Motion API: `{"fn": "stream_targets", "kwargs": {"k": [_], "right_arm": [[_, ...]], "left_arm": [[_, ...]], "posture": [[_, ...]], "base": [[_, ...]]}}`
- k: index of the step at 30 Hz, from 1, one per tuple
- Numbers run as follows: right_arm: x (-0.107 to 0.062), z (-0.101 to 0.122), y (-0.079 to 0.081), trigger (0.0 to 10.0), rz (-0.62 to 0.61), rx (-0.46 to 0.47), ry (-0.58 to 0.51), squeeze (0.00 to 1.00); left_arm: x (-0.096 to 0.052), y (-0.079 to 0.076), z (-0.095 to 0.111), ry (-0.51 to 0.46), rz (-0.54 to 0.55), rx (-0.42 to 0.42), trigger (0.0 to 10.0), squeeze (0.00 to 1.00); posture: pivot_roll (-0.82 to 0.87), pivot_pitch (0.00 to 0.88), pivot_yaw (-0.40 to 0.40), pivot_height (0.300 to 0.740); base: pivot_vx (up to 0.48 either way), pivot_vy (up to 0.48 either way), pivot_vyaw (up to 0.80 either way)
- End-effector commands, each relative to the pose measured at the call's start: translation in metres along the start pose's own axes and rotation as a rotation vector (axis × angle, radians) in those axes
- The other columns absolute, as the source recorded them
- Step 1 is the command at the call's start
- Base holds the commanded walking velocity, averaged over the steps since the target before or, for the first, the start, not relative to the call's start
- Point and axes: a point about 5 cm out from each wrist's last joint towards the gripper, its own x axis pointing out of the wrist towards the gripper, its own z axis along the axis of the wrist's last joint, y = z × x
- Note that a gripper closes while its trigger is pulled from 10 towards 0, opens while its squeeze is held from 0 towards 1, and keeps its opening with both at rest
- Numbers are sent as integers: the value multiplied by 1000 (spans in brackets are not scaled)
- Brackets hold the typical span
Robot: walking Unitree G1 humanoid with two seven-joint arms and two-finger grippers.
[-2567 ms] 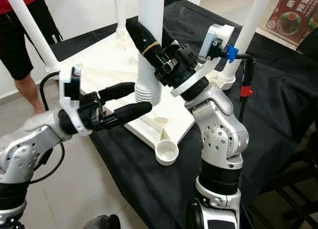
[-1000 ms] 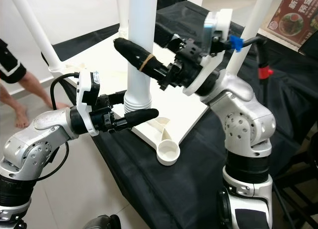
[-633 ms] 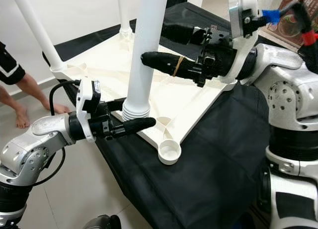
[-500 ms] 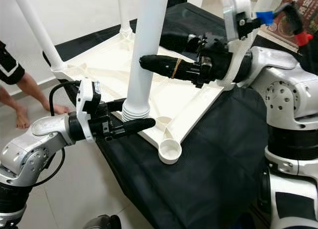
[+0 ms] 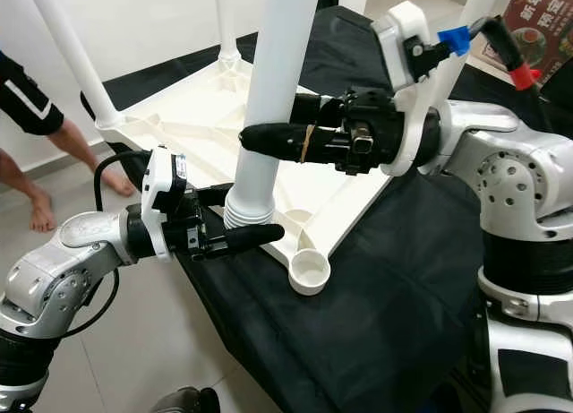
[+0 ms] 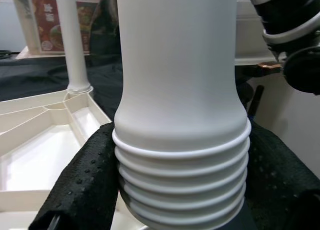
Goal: Building children table
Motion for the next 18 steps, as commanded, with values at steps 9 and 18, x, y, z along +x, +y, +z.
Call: {"fn": "stream_targets", "kwargs": {"k": [9,18], "right_arm": [[1,-3,2,0,-14,63,25,0],[5,-13,2,0,-45,105,37,0]], "left_arm": [[0,-4,1,-1,-19,20,10000,0],[1,-3,-1,-1,-16,26,10000,0]], "posture": [[-53,131,-15,740],[-58,130,-13,740]], "base": [[0,0,0],[0,0,0]]}}
